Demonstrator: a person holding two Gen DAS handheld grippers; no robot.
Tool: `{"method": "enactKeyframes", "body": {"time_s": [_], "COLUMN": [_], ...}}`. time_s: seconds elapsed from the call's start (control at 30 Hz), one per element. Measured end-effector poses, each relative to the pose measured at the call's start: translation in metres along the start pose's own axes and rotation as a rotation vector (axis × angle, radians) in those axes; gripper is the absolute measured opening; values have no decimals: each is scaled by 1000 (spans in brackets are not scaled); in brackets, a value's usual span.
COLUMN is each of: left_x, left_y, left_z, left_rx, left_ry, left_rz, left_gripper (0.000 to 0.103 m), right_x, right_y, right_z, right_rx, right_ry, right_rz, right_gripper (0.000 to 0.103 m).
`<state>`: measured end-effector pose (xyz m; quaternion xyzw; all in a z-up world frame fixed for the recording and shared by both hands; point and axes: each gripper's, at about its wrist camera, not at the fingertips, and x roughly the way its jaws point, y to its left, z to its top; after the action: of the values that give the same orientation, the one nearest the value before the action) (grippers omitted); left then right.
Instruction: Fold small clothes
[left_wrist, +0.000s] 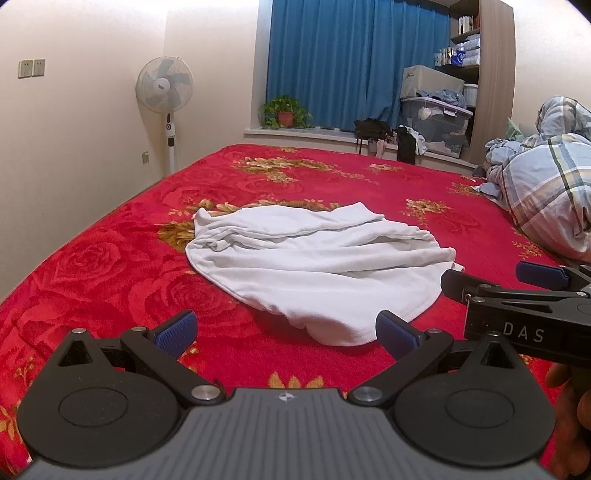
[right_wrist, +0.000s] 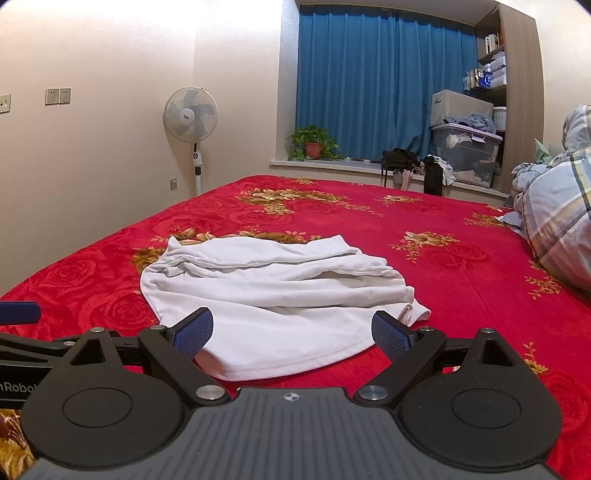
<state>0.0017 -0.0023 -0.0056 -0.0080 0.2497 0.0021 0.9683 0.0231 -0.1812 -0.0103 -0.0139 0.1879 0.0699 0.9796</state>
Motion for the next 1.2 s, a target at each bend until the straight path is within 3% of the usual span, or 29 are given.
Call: {"method": "enactKeyframes", "body": {"time_s": [0.33,0.83,0.93,1.0,1.07,1.2], "left_x": [0,1,5,8,16,43], "left_y": [-1,-2,0,4,8,14], "left_z": [2,-2,-6,-8,-6,5], "left_rx": [8,-2,3,5,3,-8], "left_ry": [58,29,22,33,59,107], "left_rz": [6,-13,2,6,-5,-43], "left_gripper": [103,103,103,103,101,97], "right_x": [1,3,3,3,4,5], "right_y": [-1,-3,-8,-15,-24,-39], "right_z": [0,-2,0,2,4,10], "right_rx": [0,12,22,51,89,137], "right_ry": [5,23,15,12,19,45], "right_rz": [-1,-1,-37,-59,-65,-71], "right_gripper": [93,92,84,69,44,38]}}
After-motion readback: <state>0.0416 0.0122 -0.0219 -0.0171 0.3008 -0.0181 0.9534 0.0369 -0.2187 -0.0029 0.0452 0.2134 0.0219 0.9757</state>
